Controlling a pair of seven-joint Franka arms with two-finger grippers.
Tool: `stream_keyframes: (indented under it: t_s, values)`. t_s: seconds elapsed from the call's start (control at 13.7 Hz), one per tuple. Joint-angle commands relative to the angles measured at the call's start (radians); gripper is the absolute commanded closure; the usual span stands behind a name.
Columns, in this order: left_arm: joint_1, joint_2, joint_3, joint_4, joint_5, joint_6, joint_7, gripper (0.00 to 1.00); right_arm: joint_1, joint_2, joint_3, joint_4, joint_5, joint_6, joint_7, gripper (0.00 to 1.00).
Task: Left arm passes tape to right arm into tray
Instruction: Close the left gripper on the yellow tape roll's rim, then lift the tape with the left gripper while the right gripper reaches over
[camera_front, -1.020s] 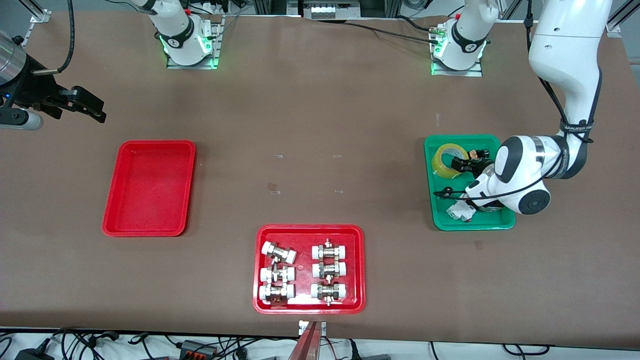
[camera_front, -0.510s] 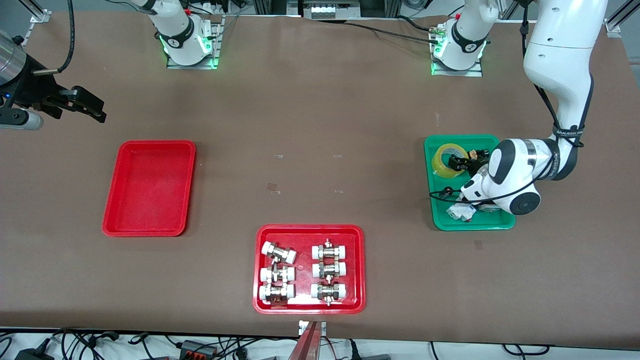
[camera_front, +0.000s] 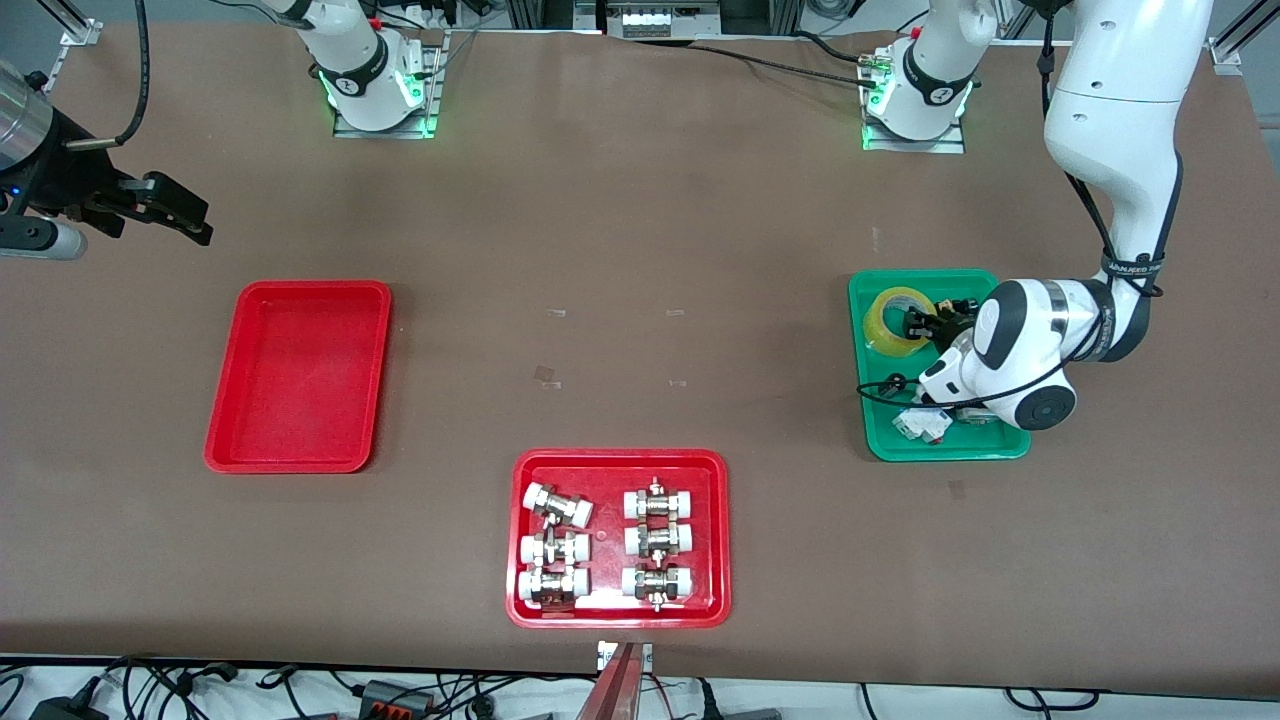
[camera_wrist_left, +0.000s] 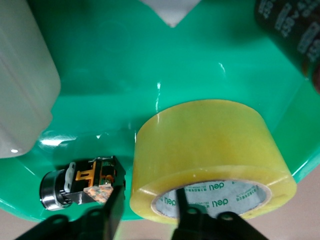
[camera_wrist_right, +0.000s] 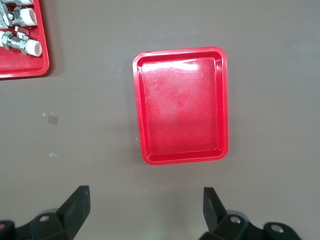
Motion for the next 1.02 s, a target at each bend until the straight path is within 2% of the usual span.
stream_keyframes:
  t_s: [0.0,0.15,0.22,0.51,0.66,0.95]
  values:
    - [0.004,-0.01,0.0,-0.003,0.012,0.006,0.003,0.82,-0.001,0.003,0.001,0.015,0.004,-0.018,0.008,0.0]
    - [0.005,-0.014,0.002,-0.001,0.012,0.005,0.005,0.96,-0.001,0.005,0.001,0.015,0.004,-0.02,0.011,0.0]
    - [0.007,-0.017,0.0,-0.001,0.012,0.002,0.006,0.99,-0.001,0.005,0.001,0.015,0.006,-0.02,0.012,0.0]
    - [-0.001,-0.06,0.0,0.029,0.021,-0.062,0.009,0.99,-0.001,0.006,0.001,0.017,0.008,-0.03,0.012,0.0]
    - [0.002,-0.065,0.0,0.136,0.059,-0.18,0.066,0.99,-0.003,0.006,0.001,0.017,0.008,-0.03,0.012,0.0]
    - [0.01,-0.068,-0.002,0.427,0.05,-0.49,0.187,0.99,-0.003,0.008,0.001,0.017,0.008,-0.029,0.012,0.0]
